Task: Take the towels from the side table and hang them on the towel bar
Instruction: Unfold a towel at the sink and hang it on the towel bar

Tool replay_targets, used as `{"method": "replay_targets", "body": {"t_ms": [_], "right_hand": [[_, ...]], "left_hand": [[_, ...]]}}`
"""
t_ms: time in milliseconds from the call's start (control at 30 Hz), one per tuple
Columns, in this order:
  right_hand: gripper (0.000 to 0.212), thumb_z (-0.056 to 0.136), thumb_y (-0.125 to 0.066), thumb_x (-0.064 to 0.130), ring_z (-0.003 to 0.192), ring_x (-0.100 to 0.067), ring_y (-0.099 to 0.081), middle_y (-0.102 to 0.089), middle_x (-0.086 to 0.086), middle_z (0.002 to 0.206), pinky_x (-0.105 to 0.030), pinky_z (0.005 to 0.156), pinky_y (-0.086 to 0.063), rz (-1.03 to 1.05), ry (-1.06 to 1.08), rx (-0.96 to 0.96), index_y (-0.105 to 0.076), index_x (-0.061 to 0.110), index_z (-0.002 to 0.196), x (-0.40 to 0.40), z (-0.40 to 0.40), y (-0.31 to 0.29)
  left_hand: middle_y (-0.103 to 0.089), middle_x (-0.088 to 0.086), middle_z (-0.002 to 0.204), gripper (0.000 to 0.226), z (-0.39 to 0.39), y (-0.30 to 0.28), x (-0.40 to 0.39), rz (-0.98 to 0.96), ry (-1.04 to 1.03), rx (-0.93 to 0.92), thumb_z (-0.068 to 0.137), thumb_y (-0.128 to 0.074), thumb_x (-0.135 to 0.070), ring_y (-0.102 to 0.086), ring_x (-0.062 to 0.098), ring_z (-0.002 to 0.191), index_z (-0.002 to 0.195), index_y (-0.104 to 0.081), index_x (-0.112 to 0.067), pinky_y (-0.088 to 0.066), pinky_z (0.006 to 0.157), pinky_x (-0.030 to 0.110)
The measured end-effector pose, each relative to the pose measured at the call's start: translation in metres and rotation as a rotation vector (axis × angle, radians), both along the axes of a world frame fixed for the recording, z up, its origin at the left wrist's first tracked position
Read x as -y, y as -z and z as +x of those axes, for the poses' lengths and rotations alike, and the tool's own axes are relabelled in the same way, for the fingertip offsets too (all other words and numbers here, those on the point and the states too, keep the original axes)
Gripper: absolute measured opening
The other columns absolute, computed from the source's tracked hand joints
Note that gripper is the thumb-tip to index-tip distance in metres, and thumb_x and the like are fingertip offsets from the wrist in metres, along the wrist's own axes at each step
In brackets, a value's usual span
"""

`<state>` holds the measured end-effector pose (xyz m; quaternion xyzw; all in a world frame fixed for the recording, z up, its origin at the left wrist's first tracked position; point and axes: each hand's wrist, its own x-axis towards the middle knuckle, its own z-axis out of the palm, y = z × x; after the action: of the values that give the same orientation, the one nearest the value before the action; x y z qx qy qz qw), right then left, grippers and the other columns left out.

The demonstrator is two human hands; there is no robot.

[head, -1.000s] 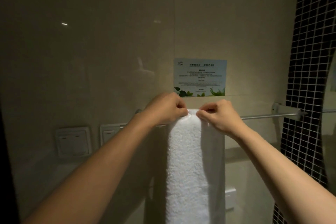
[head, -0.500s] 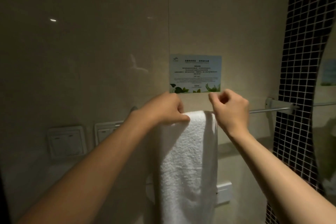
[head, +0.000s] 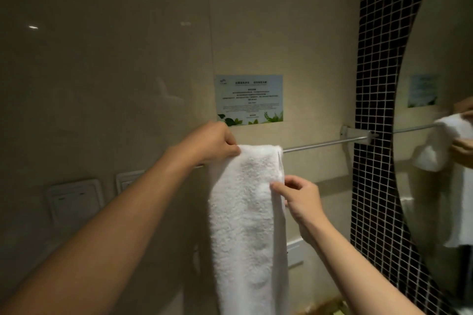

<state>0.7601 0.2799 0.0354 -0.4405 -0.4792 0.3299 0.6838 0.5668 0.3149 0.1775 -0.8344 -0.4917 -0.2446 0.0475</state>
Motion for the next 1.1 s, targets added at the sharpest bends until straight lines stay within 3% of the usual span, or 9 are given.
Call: {"method": "replay_targets", "body": {"t_ms": [200, 300, 400, 500, 633, 733, 867, 1000, 1100], "right_hand": [[0.004, 0.082, -0.074, 0.005, 0.061, -0.010, -0.056, -0.068, -0.003, 0.068, -0.017, 0.049, -0.044, 0.043, 0.091, -0.032, -0.076, 0.002, 0.083, -0.010, 0.006, -0.027], [0.004, 0.082, -0.075, 0.007, 0.065, -0.012, -0.059, -0.070, -0.003, 0.072, -0.019, 0.054, -0.046, -0.030, 0.088, -0.029, -0.077, 0.005, 0.083, -0.014, 0.008, -0.016], [0.009, 0.079, -0.077, 0.008, 0.069, -0.010, -0.067, -0.077, -0.003, 0.081, -0.018, 0.057, -0.049, -0.064, 0.023, -0.050, -0.078, 0.009, 0.089, -0.009, 0.012, 0.004], [0.018, 0.079, -0.077, 0.002, 0.081, -0.015, -0.071, -0.079, -0.005, 0.089, -0.023, 0.068, -0.053, -0.100, -0.073, -0.027, -0.077, 0.011, 0.095, -0.002, 0.016, 0.030], [0.011, 0.078, -0.075, 0.000, 0.074, -0.011, -0.064, -0.077, -0.001, 0.079, -0.027, 0.073, -0.050, -0.165, -0.079, 0.040, -0.079, 0.011, 0.079, 0.004, 0.012, 0.049], [0.012, 0.079, -0.074, -0.003, 0.072, -0.011, -0.065, -0.075, -0.002, 0.075, -0.022, 0.070, -0.052, -0.140, -0.078, -0.005, -0.077, 0.008, 0.076, 0.005, 0.008, 0.045], [0.011, 0.079, -0.073, -0.004, 0.074, -0.017, -0.065, -0.074, -0.007, 0.077, -0.032, 0.076, -0.052, -0.079, -0.084, -0.046, -0.077, 0.005, 0.077, 0.005, 0.011, 0.028], [0.004, 0.082, -0.074, 0.005, 0.068, -0.015, -0.061, -0.072, -0.005, 0.075, -0.026, 0.064, -0.047, -0.046, -0.070, -0.095, -0.077, 0.007, 0.079, 0.002, 0.019, 0.007], [0.008, 0.081, -0.077, 0.010, 0.069, -0.019, -0.062, -0.070, -0.008, 0.077, -0.028, 0.063, -0.048, -0.034, -0.115, -0.076, -0.074, 0.002, 0.081, 0.005, 0.018, 0.001]], "left_hand": [[-0.072, -0.006, 0.079, 0.015, 0.012, -0.012, -0.017, 0.042, -0.017, -0.069, 0.083, -0.070, -0.033, -0.066, 0.016, 0.076, 0.079, -0.078, -0.021, -0.060, 0.075, 0.041], [-0.072, -0.008, 0.075, 0.018, 0.018, -0.003, -0.012, 0.040, 0.041, -0.070, 0.083, -0.067, -0.036, -0.066, 0.014, 0.073, 0.078, -0.077, -0.023, -0.060, 0.071, 0.040], [-0.071, -0.005, 0.074, 0.040, 0.014, 0.011, -0.007, 0.050, 0.127, -0.154, 0.070, -0.060, -0.058, -0.066, 0.017, 0.070, 0.080, -0.073, -0.021, -0.058, 0.068, 0.044], [-0.068, 0.001, 0.083, 0.039, 0.005, 0.021, -0.007, 0.142, 0.177, -0.256, 0.077, -0.063, -0.048, -0.062, 0.020, 0.076, 0.091, -0.072, -0.012, -0.054, 0.073, 0.048], [-0.069, 0.003, 0.087, 0.018, 0.001, 0.030, -0.008, 0.245, 0.242, -0.184, 0.089, -0.069, -0.022, -0.063, 0.018, 0.079, 0.094, -0.075, -0.005, -0.055, 0.076, 0.044], [-0.072, -0.002, 0.088, 0.014, 0.002, 0.028, -0.008, 0.252, 0.272, -0.082, 0.089, -0.073, -0.022, -0.065, 0.013, 0.079, 0.098, -0.080, -0.014, -0.056, 0.076, 0.036], [-0.068, -0.009, 0.081, 0.010, -0.001, 0.014, -0.016, 0.235, 0.268, 0.006, 0.088, -0.074, -0.028, -0.062, 0.011, 0.076, 0.091, -0.079, -0.020, -0.053, 0.071, 0.035], [-0.071, -0.005, 0.092, 0.016, 0.000, 0.000, -0.022, 0.226, 0.199, 0.091, 0.089, -0.072, -0.033, -0.064, 0.015, 0.084, 0.095, -0.079, -0.020, -0.053, 0.077, 0.036], [-0.069, -0.007, 0.089, 0.012, 0.008, 0.001, -0.026, 0.153, 0.110, 0.022, 0.088, -0.070, -0.032, -0.064, 0.016, 0.085, 0.089, -0.077, -0.023, -0.054, 0.076, 0.035]]}}
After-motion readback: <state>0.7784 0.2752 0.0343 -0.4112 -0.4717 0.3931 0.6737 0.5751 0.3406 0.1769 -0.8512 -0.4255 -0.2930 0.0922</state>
